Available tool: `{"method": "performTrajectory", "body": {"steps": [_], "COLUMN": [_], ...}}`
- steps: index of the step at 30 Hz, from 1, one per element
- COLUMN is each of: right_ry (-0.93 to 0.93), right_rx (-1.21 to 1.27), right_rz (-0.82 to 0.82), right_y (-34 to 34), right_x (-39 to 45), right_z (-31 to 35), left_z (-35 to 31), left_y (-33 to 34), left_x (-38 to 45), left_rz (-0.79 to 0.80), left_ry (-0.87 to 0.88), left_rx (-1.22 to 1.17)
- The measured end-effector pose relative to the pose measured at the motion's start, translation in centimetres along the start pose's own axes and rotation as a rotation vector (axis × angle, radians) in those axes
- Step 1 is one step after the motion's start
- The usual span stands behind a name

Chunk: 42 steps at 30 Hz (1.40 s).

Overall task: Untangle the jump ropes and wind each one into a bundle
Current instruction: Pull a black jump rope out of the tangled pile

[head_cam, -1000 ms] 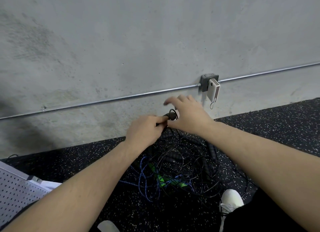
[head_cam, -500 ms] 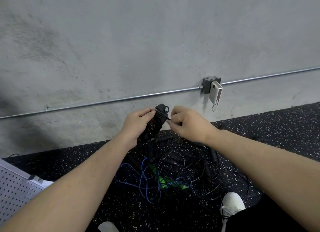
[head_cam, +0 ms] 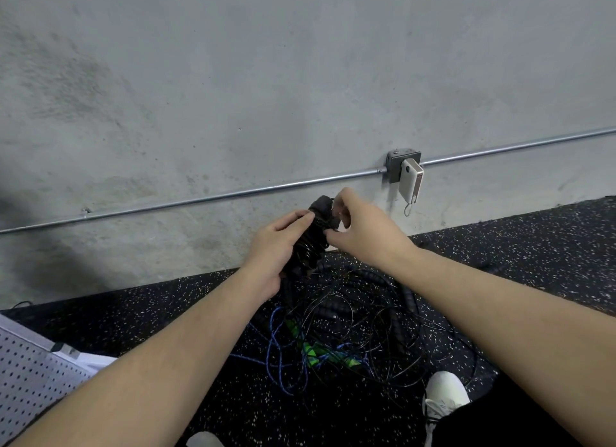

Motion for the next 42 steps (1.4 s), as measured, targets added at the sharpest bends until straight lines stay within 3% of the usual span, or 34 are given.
{"method": "performTrajectory", "body": {"steps": [7,11,17,19,23,26,29,34,37,42], "right_ry": [-0.139,-0.111,-0.169,-0.183,-0.516,-0.669,-0.482,-0.057,0.148,0.398], "right_rx": [0.041,0.164,0.029,-0.150,-0.399,-0.408,-0.229,0.315,0.586,0.572], "right_rz": [-0.048,-0.017,0.037,0.039,0.025,-0.240,-0.388,-0.034,0.015,0.335], "right_y": [-1.0,-0.3,-1.0,-1.3,-1.1,-2.8,-4.1,-2.1,-2.2,-0.7], "right_x": [-0.6,-0.4,-0.6,-0.2,-1.0,-1.8,-1.6,-0.7,-0.3,-1.4], "right_z": [0.4,0.1,1.3,1.1,1.7,3.0,2.6,-1.0,-2.0,-4.1], "left_z": [0.4,0.0,0.3,0.0,-0.4,-1.1,-2.1,-2.1,-2.2,-1.7], "left_y": [-0.1,-0.9,-1.5,-1.5,-2.0,-3.1,-3.8,-3.1,-3.1,-1.3], "left_x": [0.7,1.3,1.8,1.9,2.1,2.3,2.3,1.7,1.9,0.9], "left_rz": [0.077,0.049,0.006,0.018,0.009,-0.036,-0.033,0.018,0.040,0.193], "left_ry": [-0.119,-0.108,-0.099,-0.092,-0.084,-0.060,-0.021,-0.046,-0.038,-0.028], "left_rx": [-0.177,-0.248,-0.349,-0.351,-0.367,-0.441,-0.446,-0.449,-0.453,-0.451]}}
Point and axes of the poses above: each hand's wrist, its own x-axis towards the middle knuckle, its own y-axis out of the palm, z = x × y, the point moved 6 cm from there along x, towards the middle knuckle, and after that the axes turned 4 degrees about -x, right-handed, at the moved point
